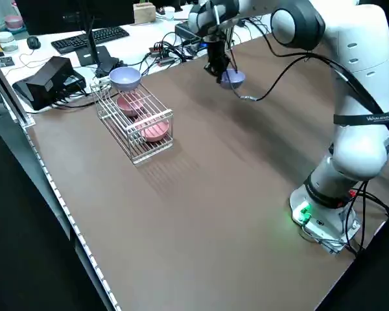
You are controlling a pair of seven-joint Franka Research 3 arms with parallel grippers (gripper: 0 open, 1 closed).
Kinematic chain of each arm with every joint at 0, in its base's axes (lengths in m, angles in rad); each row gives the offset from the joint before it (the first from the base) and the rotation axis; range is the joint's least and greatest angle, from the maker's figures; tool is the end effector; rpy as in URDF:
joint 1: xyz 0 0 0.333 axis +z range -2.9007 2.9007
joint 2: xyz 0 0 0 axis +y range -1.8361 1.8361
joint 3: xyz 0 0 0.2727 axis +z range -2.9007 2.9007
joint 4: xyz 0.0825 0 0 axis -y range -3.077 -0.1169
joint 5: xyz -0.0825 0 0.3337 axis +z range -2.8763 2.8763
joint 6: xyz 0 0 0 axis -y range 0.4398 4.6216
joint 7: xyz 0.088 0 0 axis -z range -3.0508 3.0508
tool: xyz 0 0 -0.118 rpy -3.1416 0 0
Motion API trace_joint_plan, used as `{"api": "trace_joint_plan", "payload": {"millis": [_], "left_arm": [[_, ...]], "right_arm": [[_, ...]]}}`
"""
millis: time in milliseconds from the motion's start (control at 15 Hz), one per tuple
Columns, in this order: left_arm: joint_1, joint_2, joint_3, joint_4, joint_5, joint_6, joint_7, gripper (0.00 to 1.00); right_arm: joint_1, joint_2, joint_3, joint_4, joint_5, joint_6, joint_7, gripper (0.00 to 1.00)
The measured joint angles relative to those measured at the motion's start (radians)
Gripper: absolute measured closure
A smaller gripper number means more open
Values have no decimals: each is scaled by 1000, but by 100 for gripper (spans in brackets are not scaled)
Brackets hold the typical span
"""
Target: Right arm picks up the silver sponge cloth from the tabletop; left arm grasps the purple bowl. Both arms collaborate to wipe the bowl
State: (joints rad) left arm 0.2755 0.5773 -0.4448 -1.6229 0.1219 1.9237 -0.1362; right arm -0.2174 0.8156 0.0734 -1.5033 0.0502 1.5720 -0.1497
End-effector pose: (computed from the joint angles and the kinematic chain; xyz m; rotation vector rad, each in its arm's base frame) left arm 0.5887 -0.0655 0.2760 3.0204 -0.0767 -0.3583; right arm 0.5357 -0.0743 0.1484 -2.7412 0.0221 1.0376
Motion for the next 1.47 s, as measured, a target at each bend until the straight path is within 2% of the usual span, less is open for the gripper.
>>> {"api": "trace_joint_plan", "payload": {"millis": [200,400,600,733,1000,1133,1467], "left_arm": [[74,3,1,-34,29,52,66,95],[109,18,1,-89,62,131,73,95],[119,40,3,-116,71,155,73,95],[126,50,5,-117,72,157,73,94],[132,59,6,-117,72,157,73,87],[132,59,5,-116,72,160,69,74],[132,45,-6,-55,72,166,56,31]], "right_arm": [[0,0,5,7,0,-9,-1,29],[1,-12,13,60,2,-73,-1,2],[9,-65,24,173,2,-178,0,0],[15,-135,28,240,4,-224,3,0],[40,-303,31,289,5,-241,44,0],[48,-396,33,331,5,-241,50,0],[53,-563,33,344,5,-253,70,0]]}}
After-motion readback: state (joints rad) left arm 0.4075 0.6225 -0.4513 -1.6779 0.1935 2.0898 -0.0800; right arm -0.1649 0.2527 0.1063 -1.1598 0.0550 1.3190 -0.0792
